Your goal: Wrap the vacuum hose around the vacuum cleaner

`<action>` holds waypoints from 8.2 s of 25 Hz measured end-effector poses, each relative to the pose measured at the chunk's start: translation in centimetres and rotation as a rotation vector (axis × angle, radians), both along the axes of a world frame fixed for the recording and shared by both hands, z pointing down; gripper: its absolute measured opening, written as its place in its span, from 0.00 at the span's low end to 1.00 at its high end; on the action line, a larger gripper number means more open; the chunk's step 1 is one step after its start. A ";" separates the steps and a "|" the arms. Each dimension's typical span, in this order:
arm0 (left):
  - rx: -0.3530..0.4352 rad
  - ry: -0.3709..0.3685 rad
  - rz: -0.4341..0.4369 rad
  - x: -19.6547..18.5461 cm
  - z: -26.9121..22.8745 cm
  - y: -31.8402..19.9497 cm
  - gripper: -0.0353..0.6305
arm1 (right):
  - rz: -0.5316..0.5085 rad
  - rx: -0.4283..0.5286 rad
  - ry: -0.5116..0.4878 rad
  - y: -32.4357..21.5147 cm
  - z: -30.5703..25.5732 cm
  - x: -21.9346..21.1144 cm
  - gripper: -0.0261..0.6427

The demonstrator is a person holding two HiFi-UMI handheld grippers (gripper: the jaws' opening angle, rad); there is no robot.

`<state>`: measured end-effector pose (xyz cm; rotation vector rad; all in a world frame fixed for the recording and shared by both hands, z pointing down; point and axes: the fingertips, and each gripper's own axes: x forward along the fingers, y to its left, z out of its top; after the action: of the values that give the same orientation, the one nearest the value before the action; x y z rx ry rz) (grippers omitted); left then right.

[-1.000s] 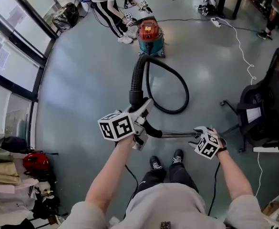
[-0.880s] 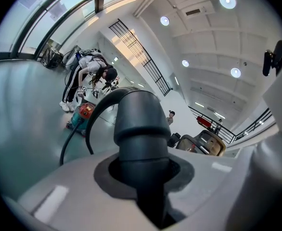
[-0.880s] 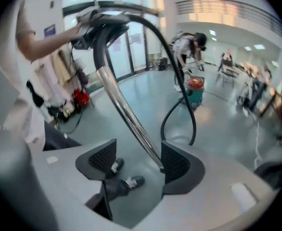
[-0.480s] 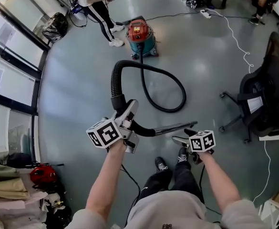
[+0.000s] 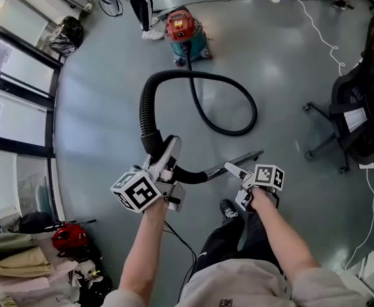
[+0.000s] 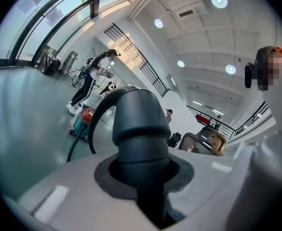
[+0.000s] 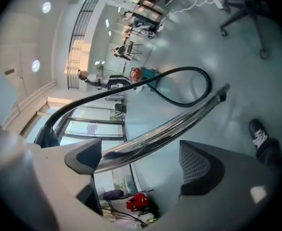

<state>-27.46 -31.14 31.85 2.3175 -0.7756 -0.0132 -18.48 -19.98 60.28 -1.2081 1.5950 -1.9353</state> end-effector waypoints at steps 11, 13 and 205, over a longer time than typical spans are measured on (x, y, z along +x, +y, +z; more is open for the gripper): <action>-0.010 0.021 -0.010 -3.3 1.0 1.8 0.17 | 0.112 -0.150 -0.164 -2.8 5.9 -5.3 0.83; -0.012 0.029 -0.003 -3.6 1.3 2.1 0.17 | 0.099 -0.154 -0.172 -2.9 6.4 -5.9 0.82; -0.238 -0.728 0.364 4.2 30.8 -31.3 0.25 | -0.915 0.458 1.235 -36.5 -10.3 6.1 0.44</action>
<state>-23.25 -62.39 62.63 2.1855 -0.6229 1.0689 -12.39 -56.44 49.96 -1.7314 3.4205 -0.8341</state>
